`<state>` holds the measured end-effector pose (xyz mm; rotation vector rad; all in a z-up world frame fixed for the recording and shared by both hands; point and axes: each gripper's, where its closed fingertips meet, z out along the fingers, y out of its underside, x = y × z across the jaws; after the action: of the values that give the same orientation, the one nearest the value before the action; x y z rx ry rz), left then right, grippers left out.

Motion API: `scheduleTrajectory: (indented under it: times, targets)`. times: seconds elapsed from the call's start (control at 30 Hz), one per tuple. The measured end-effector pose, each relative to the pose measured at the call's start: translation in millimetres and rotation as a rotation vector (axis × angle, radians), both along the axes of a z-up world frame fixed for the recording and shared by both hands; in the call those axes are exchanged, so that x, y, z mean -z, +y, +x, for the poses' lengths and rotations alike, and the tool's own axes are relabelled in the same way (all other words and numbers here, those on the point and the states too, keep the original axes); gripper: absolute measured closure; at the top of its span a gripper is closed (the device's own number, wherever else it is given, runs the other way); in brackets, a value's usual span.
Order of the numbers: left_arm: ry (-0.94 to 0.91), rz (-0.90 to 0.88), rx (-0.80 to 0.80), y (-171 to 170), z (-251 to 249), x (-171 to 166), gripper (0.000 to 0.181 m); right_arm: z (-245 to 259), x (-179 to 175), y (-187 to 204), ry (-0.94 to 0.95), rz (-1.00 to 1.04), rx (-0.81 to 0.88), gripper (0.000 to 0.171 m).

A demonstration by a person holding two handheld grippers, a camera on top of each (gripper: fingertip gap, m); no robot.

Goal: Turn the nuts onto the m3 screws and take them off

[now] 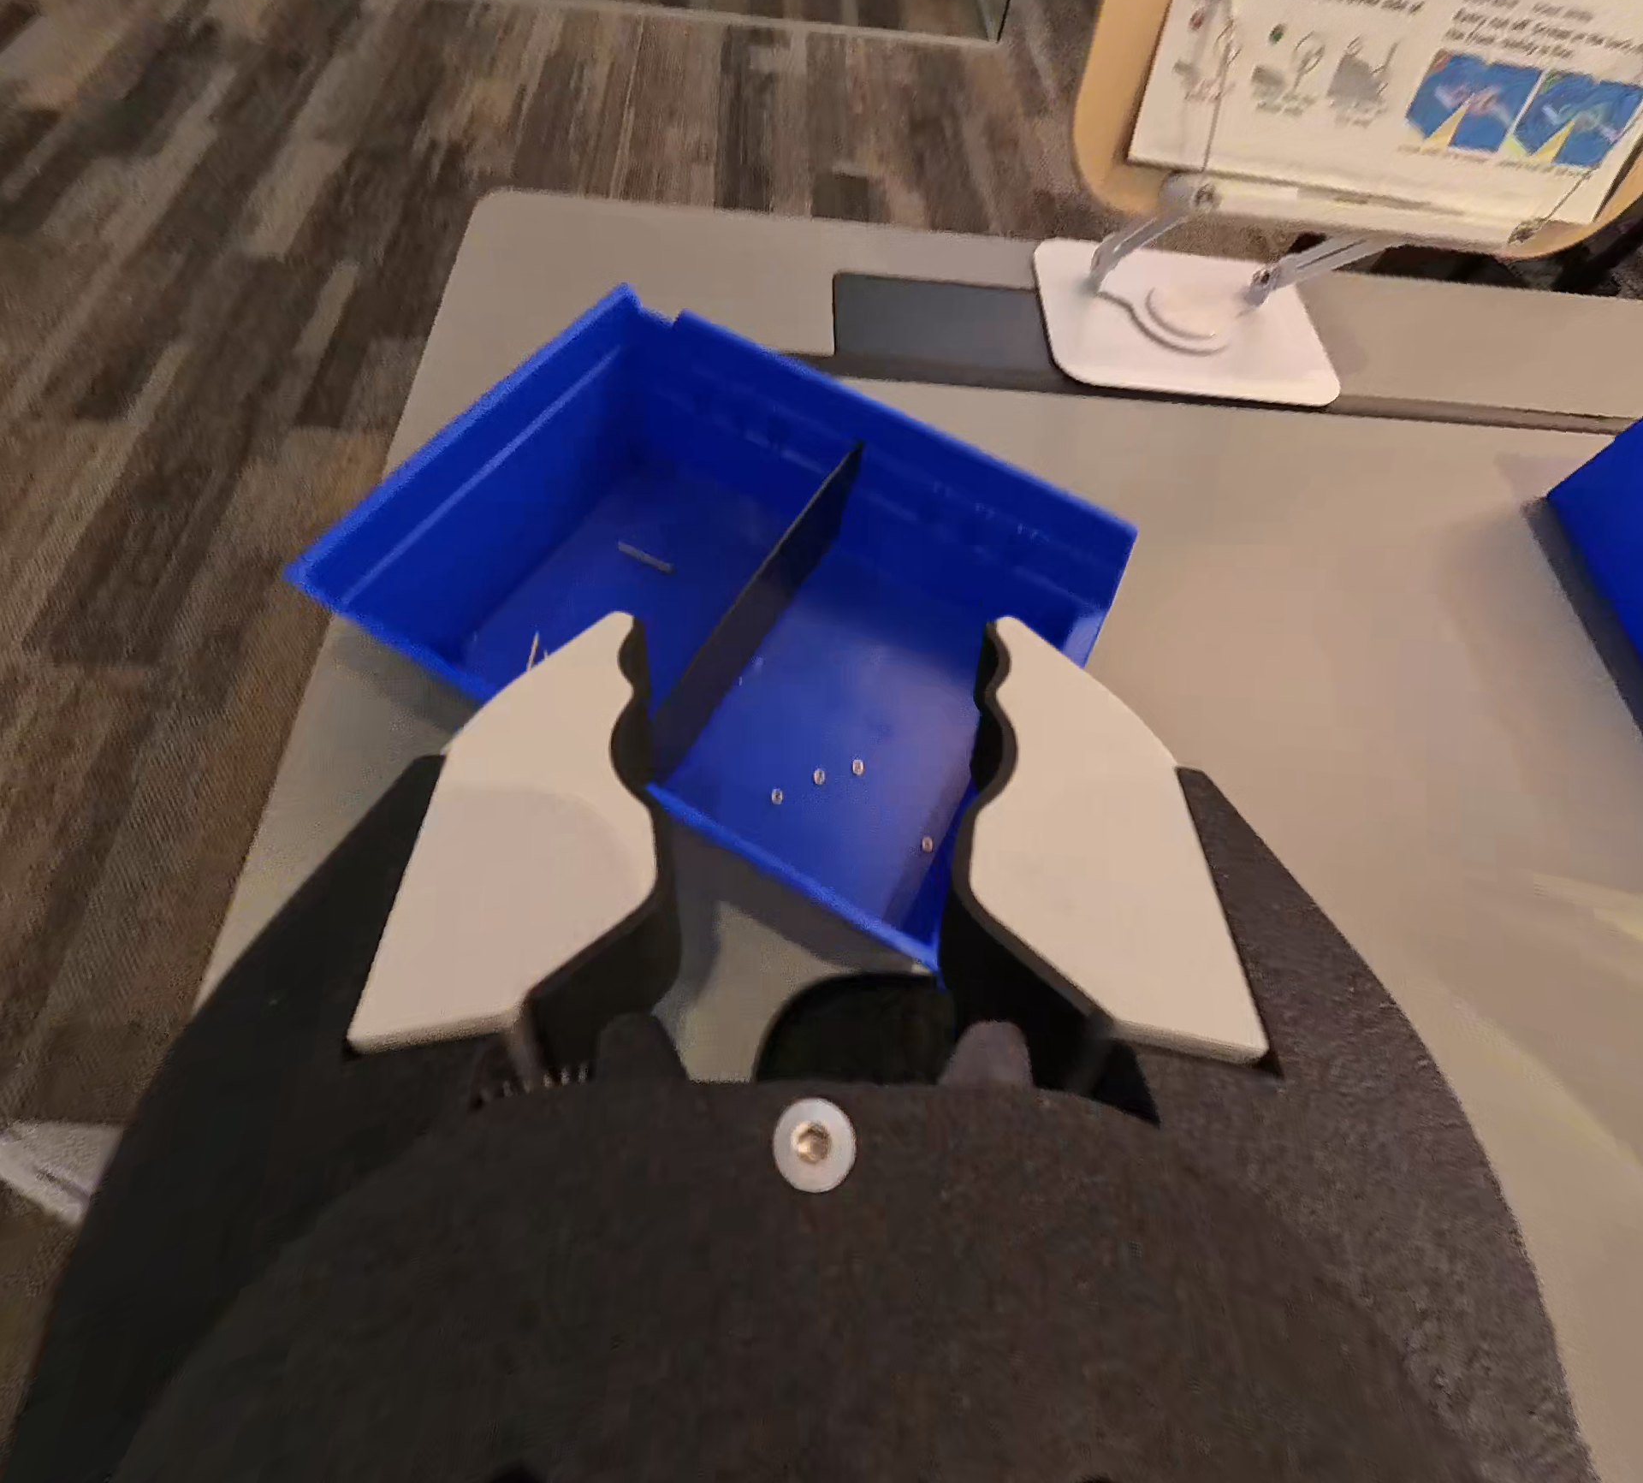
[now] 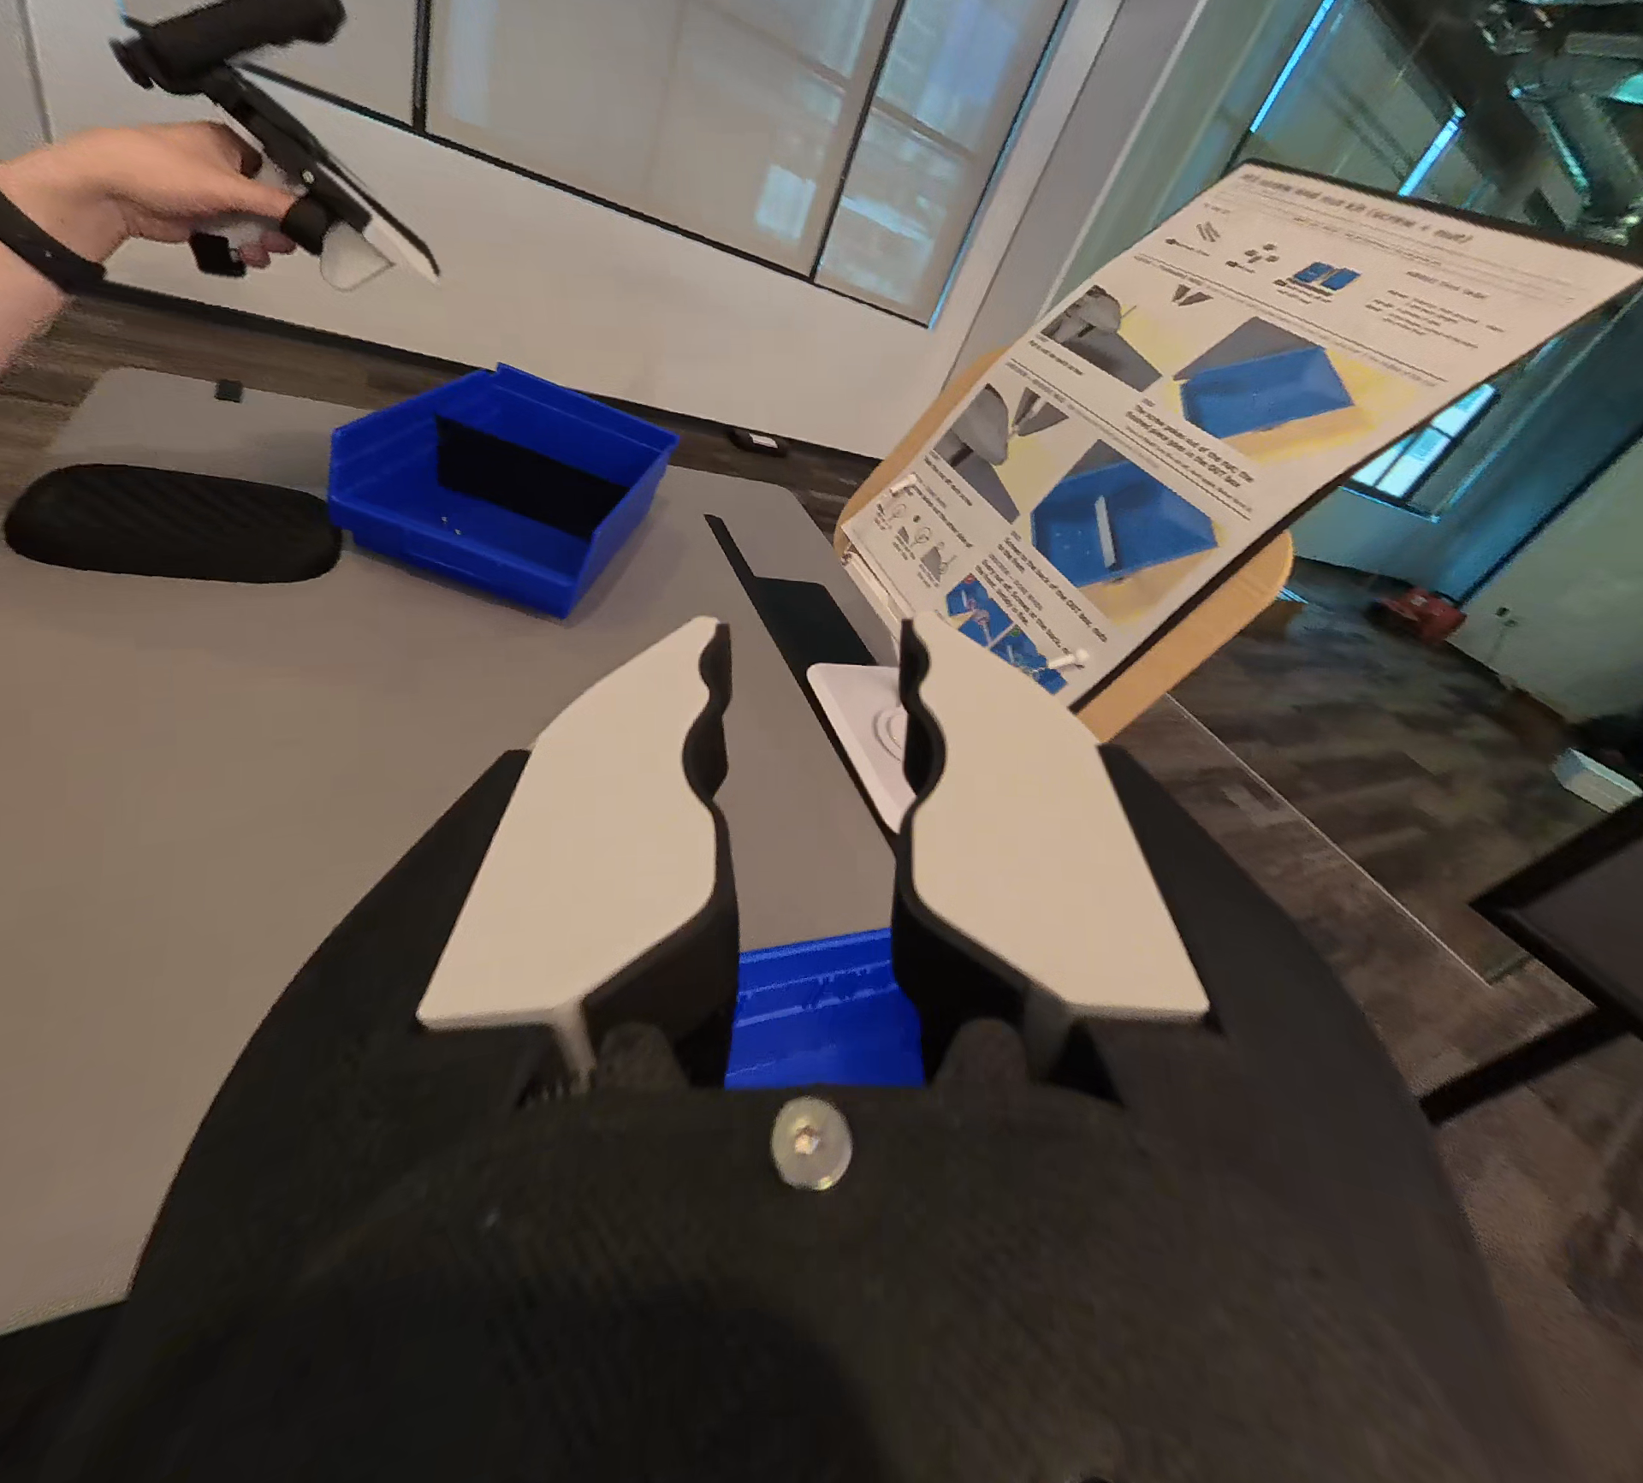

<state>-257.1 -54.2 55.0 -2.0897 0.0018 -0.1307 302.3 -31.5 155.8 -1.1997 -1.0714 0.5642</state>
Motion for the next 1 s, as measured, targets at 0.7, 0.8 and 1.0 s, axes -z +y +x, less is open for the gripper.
scheduleTrajectory:
  times: [0.7, 0.8, 1.0]
  targets:
    - [-0.081, -0.098, -0.272, -21.2, 9.9, 64.1, 0.099, -16.1, 38.7, 2.5, -0.064, -0.109, -0.086, 0.136]
    - [-0.037, -0.138, -0.321, -22.7, 8.1, 76.8, 0.1, -29.8, 52.0, 6.3, -0.162, -0.106, -0.063, 0.135]
    - [0.055, -0.299, -0.46, -30.6, -15.7, 105.1, 0.101, -58.4, 57.5, -0.7, -0.236, -0.087, -0.103, 0.135]
